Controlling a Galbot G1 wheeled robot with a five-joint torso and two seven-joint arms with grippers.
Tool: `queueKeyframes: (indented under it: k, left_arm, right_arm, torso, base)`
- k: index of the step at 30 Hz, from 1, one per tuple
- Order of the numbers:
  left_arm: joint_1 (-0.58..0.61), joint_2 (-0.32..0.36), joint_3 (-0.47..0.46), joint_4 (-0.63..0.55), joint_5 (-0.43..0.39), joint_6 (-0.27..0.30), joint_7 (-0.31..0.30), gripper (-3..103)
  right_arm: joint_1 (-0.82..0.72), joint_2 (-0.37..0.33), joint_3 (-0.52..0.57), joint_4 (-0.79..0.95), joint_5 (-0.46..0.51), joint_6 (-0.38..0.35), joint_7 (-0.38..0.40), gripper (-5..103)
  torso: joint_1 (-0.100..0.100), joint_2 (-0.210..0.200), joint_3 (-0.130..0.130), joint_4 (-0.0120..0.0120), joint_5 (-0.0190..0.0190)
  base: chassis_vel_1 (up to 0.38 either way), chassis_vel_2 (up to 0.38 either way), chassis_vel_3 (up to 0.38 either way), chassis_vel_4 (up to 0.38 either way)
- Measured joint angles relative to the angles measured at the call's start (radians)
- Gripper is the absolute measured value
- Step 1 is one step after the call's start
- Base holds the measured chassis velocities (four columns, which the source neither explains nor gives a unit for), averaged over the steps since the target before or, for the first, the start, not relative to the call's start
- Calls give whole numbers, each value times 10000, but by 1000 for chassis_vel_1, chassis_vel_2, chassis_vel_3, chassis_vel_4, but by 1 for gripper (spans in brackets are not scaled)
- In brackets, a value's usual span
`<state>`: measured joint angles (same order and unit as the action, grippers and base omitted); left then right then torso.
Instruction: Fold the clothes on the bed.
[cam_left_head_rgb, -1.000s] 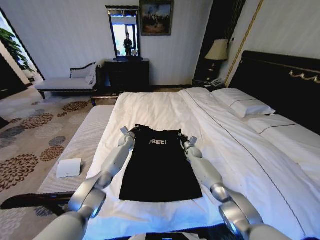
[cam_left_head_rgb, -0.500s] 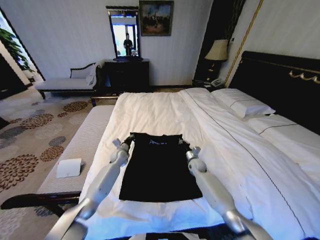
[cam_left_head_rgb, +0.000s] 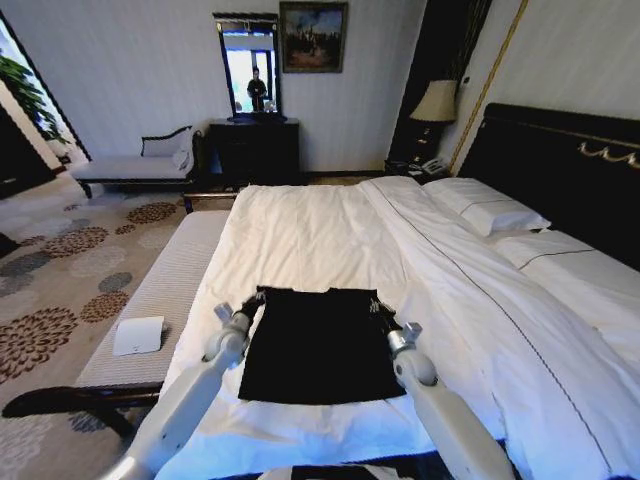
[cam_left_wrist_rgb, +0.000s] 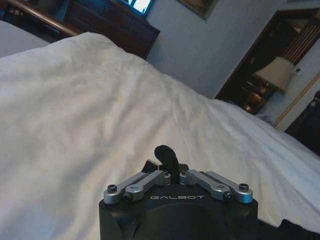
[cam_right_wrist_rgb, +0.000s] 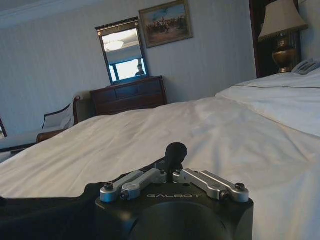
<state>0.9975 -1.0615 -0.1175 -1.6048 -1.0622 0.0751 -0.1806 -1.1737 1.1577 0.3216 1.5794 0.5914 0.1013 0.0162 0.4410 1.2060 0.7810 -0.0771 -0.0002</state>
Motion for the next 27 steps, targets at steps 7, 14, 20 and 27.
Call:
queueKeyframes:
  k: [7, 14, 20, 27]
  left_arm:
    - [1085, 300, -270, -458, 912, -80, 244, 2]
    - [1732, 373, -550, -1145, 1110, -114, 230, 2]
    - [2509, 380, -814, -1652, 1515, -213, 253, 2]
    - [3230, 49, -1110, -1561, 1913, -301, 353, 2]
  right_arm:
    - [-1151, 369, 385, 791, -359, 55, -24, 1]
    - [-2115, 597, 712, 1307, -615, 189, -102, 1]
    - [-2659, 720, 897, 1457, -794, 370, -212, 1]
    - [-3123, 812, 1196, 1828, -788, 395, -229, 1]
  torso:
    - [2, -2, 2, 0, 0]
    - [1, -1, 1, -1, 0]
    - [1, -1, 1, 0, 3]
    - [1, -1, 2, 1, -1]
  base:
    - [0, 0, 0, 0]
    - [0, 0, 0, 0]
    - [0, 0, 0, 0]
    - [0, 0, 0, 0]
